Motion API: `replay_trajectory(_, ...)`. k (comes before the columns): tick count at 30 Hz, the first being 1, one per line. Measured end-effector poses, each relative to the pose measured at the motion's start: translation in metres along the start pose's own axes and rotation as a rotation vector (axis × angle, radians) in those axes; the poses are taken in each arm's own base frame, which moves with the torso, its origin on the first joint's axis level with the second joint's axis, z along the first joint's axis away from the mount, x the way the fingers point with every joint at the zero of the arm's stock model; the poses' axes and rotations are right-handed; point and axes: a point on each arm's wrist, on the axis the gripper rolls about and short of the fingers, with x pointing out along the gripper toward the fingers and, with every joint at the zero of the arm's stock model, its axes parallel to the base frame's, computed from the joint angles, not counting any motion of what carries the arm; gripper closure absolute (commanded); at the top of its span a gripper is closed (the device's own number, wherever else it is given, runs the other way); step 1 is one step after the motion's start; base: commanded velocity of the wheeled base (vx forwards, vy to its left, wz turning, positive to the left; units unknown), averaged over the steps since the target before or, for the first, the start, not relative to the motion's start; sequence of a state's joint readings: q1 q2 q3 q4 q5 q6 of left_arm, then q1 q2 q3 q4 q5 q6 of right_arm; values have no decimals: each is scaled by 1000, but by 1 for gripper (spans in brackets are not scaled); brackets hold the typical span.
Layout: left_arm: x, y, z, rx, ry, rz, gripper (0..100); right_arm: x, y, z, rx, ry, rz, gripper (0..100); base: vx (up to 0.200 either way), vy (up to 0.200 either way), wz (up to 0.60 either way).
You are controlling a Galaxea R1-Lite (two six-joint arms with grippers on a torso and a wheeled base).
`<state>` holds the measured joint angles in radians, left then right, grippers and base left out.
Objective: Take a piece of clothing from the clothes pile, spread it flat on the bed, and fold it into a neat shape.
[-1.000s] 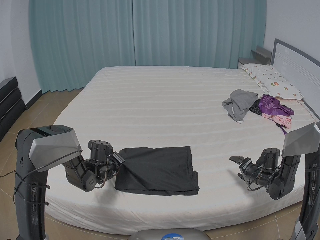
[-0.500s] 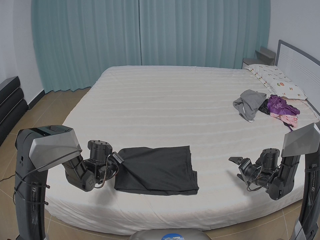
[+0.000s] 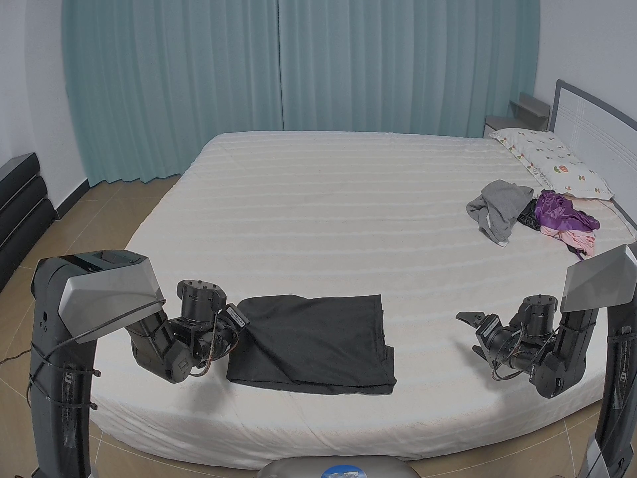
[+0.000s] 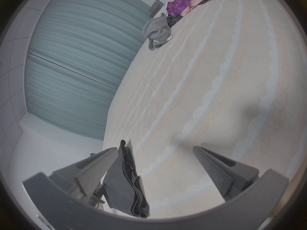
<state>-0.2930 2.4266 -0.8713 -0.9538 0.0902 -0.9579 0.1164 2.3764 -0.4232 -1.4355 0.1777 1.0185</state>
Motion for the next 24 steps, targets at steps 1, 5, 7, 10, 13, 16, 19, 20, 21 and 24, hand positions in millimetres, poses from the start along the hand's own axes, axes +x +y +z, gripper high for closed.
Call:
replay_trajectory(1,0,0,0,0,0,0,0,0,0,0,0,0,0,0,0,0,0)
replay_trajectory(5,0,1,-1,0,2,3,0,0,0,0,0,0,0,0,0,0,0)
replay_trajectory(7,-1,1,-1,0,1,1,0,0,0,0,0,-1,0,0,0,0,0)
replay_trajectory(10,-1,2,0,-1,0,3,0,0,0,0,0,-1,1,0,0,0,0)
replay_trajectory(13,-1,2,-1,-1,1,3,0,0,0,0,0,-1,0,0,0,0,0)
replay_trajectory(16,-1,2,0,-1,0,3,0,0,0,0,0,-1,0,0,0,0,0)
replay_trajectory(19,-1,2,0,-1,0,2,0,0,0,0,-1,0,0,0,0,0,0)
replay_trajectory(20,-1,2,0,-1,-1,2,0,0,0,0,0,0,0,0,0,0,0)
replay_trajectory(21,-1,2,0,-2,-2,0,0,0,0,0,0,-1,0,0,0,0,0)
replay_trajectory(24,-1,2,2,-5,-7,1,0,0,0,0,-4,0,-1,0,0,0,0)
